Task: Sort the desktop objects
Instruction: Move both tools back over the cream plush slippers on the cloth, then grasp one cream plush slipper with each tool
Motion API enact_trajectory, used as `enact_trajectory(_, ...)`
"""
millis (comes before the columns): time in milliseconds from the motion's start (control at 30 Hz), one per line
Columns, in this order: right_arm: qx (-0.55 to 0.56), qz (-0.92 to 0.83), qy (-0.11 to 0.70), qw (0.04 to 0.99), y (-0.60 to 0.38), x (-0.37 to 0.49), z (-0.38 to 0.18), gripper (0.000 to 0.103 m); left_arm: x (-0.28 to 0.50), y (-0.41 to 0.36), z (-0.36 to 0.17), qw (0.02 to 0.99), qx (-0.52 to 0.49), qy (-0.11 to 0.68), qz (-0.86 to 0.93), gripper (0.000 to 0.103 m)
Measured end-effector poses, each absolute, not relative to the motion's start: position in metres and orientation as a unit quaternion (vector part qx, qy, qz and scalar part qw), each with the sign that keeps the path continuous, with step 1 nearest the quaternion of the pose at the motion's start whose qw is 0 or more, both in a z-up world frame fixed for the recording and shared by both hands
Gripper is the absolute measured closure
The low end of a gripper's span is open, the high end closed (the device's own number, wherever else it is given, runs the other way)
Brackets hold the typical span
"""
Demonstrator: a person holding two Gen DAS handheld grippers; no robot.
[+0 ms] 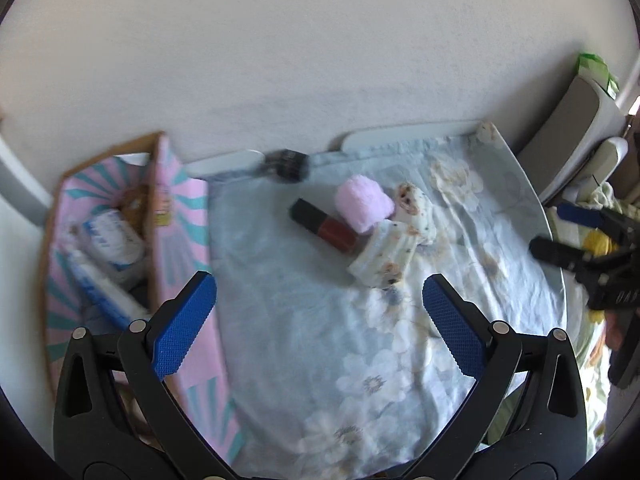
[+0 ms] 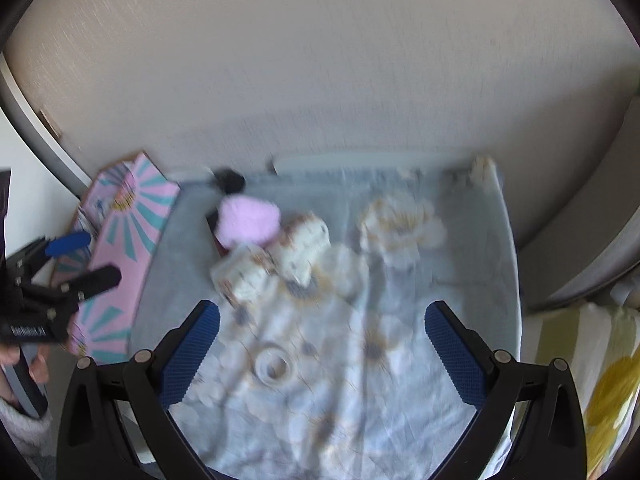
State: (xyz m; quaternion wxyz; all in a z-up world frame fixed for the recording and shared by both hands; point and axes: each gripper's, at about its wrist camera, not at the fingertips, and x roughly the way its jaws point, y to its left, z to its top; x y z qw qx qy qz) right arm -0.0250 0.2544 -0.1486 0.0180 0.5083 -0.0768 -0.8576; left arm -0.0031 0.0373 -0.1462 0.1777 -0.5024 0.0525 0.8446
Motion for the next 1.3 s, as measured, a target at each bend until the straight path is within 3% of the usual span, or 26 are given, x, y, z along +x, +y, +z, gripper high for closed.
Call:
enact_trajectory(333,0.508,-0.849,0.016,0.147,0.267,-0.066,-0.196,0.0,0.004,0.099,-0.214,0.22,-0.472,0.14,0.842,0.008)
enact_trajectory(400,0.502,-0.848,0.041,0.166,0.263,-0.079,-0.202,0.0,0.0,0.106,-0.226,0.21,-0.47,0.146,0.845,0.025)
enact_trajectory(467,0.5,-0.842,0.07,0.191,0.256,-0.092,-0.21,0.0,-0.005,0.107,-0.235,0.209,-0.475,0.137,0.844,0.034)
enact_trajectory(733,0.485,-0.815,0.152,0.279,0.231,-0.119,-0.238,0.003,-0.011,0.117,-0.25,0.195,-0.476,0.143,0.846,0.038)
enact_trajectory(833,0.483,-0.81,0.164,0.289,0.226,-0.123,-0.242,0.005,-0.01,0.12,-0.252,0.202,-0.478,0.147,0.842,0.047)
enact_trajectory(900,0.481,-0.807,0.169,0.298,0.223,-0.125,-0.244,0.01,-0.009,0.123,-0.253,0.204,-0.478,0.153,0.84,0.054)
enact_trajectory(967,0.488,-0.799,0.168,0.309,0.22,-0.128,-0.247,0.028,-0.009,0.124,-0.255,0.207,-0.481,0.154,0.838,0.058)
enact_trajectory(1100,0.502,-0.79,0.154,0.317,0.219,-0.13,-0.25,0.049,-0.009,0.118,-0.253,0.222,-0.486,0.129,0.836,0.073)
enact_trajectory(1167,0.504,-0.791,0.141,0.317,0.222,-0.129,-0.248,0.072,-0.008,0.118,-0.252,0.221,-0.486,0.133,0.835,0.075)
enact_trajectory(1300,0.508,-0.792,0.129,0.313,0.22,-0.123,-0.24,0.08,-0.003,0.113,-0.241,0.226,-0.483,0.134,0.835,0.076)
